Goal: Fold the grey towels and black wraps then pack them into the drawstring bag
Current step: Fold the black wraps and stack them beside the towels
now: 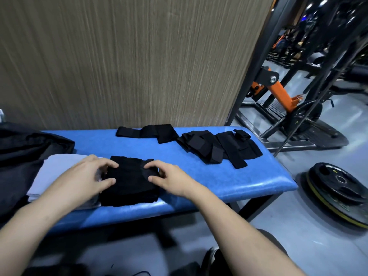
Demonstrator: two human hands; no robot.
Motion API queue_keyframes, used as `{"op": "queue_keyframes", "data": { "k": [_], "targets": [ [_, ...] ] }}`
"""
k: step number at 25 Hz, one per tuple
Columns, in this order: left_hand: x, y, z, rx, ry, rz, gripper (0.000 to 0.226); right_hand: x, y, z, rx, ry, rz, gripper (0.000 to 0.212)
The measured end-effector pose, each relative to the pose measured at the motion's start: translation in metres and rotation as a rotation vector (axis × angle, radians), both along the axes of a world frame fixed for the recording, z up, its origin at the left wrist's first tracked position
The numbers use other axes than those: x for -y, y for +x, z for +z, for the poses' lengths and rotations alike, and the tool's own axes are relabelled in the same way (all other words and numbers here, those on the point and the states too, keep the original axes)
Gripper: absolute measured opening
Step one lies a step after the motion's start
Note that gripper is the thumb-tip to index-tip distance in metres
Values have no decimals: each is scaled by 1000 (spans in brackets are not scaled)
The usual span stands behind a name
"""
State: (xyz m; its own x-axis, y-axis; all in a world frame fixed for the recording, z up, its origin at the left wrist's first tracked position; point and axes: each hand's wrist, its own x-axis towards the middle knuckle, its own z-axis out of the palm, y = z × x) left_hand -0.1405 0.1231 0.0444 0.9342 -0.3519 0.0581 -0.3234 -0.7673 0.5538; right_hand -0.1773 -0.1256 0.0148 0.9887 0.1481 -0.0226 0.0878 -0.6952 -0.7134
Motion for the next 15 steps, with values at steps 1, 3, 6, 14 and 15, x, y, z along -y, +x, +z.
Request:
{"op": "queue_keyframes", "data": {
  "k": [1, 3, 6, 14, 15],
  "targets": [
    [-1, 0, 0, 18, 20, 0, 37, 1, 1, 1, 13, 1, -3, 32],
    [-2, -2, 3, 53, -7, 6, 34, 2, 1, 3, 47, 4, -15, 32],
    [-4, -2, 6, 84, -58, 13, 33, 5, 0, 9, 64, 51, -42, 32],
    [-7, 2, 7, 6, 17, -11, 37, 11, -2, 3, -10, 63, -19, 42],
    [-5, 2, 9, 31, 11, -7, 34, 13, -3, 4, -3, 78, -24, 40]
  ]
}}
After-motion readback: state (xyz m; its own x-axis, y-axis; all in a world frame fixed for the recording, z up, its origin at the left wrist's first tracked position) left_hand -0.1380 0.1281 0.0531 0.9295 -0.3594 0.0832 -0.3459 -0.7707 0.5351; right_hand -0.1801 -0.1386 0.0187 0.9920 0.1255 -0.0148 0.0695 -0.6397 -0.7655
